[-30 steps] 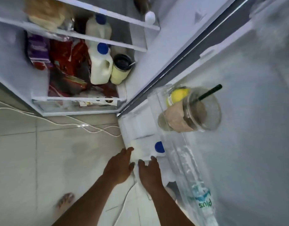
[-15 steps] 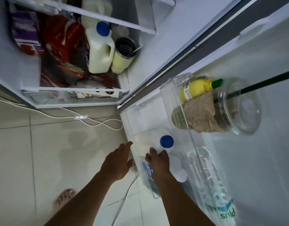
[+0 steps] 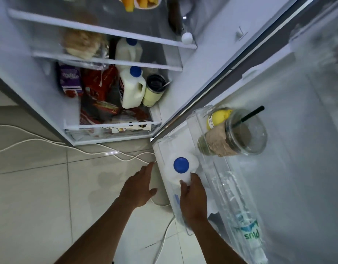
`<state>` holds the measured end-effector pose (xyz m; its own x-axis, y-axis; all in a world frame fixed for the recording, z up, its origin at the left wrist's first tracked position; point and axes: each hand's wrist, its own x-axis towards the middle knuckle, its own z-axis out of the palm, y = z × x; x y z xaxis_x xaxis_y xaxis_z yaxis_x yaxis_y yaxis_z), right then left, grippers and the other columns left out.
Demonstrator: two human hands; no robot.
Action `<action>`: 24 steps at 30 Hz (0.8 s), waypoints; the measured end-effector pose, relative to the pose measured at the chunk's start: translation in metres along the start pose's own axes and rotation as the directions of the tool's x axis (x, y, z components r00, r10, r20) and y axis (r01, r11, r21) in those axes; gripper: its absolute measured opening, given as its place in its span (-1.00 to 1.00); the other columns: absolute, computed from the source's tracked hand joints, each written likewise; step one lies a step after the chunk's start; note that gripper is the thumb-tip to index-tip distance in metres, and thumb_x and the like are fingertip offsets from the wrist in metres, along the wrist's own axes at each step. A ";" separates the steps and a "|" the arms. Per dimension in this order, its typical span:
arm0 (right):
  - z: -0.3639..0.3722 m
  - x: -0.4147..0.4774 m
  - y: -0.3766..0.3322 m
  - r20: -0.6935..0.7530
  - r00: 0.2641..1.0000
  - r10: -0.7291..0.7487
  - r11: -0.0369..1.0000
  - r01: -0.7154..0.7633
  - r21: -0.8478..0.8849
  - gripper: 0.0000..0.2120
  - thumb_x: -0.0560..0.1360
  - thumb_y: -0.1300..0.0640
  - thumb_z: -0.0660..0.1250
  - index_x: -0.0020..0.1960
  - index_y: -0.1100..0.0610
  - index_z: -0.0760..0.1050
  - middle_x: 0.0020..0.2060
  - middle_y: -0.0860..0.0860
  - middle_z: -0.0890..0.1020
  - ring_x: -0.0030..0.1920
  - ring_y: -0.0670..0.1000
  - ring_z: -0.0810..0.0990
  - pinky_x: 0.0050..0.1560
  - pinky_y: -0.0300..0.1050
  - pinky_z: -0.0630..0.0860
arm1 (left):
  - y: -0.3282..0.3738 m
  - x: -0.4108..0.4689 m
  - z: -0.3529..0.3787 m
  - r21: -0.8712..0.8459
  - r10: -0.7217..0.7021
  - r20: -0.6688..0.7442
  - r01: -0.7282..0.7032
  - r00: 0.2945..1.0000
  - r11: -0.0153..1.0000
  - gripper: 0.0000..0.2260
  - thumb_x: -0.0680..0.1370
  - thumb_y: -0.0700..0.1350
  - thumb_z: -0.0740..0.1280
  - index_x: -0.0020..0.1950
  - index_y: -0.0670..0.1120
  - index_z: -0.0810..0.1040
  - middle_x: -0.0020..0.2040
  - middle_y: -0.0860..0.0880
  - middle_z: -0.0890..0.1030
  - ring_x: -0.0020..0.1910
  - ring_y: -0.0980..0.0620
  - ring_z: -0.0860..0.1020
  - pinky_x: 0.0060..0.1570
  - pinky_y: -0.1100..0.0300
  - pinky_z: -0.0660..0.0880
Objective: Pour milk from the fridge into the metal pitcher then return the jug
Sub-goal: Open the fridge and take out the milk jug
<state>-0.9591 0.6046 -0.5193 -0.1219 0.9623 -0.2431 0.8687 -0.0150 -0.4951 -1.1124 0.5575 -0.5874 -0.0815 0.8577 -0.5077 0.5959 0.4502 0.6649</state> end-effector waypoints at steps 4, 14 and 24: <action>-0.019 -0.011 -0.030 0.113 0.988 -0.109 0.994 0.110 -0.002 -0.74 0.59 0.08 0.25 0.25 0.14 0.42 0.19 0.04 0.59 0.22 0.03 0.54 0.31 -0.02 0.47 | -0.005 -0.030 -0.021 -0.049 -0.040 -0.013 0.039 0.999 0.998 -0.10 0.50 0.14 0.46 0.64 0.05 -0.07 0.60 0.03 0.24 0.47 -0.05 0.40 0.34 0.10 0.40; -0.065 -0.059 -0.125 0.271 0.867 -0.419 0.907 0.414 0.080 -0.74 0.59 0.02 0.24 0.21 0.12 0.42 0.07 0.05 0.63 0.06 0.11 0.58 0.09 0.02 0.52 | 0.001 -0.143 -0.097 -0.343 -0.032 -0.255 -0.060 0.966 0.937 0.11 0.19 0.17 0.63 0.55 0.27 -0.02 0.48 0.22 0.34 0.42 0.11 0.41 0.27 0.06 0.51; -0.193 -0.109 -0.194 0.278 0.773 -0.571 0.813 0.578 0.064 -0.79 0.61 0.03 0.18 0.17 0.13 0.40 0.02 0.12 0.62 0.04 0.18 0.56 0.07 0.06 0.52 | 0.098 -0.238 -0.165 -0.206 -0.066 -0.526 -0.052 0.848 0.977 0.06 0.10 0.27 0.56 0.48 0.16 0.10 0.36 0.17 0.38 0.28 -0.01 0.50 0.18 -0.05 0.53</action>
<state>-1.0212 0.5553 -0.2360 -0.7236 0.6764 -0.1374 0.6056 0.5268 -0.5964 -1.1666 0.4383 -0.3109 -0.5284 0.8284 -0.1862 0.4219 0.4465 0.7891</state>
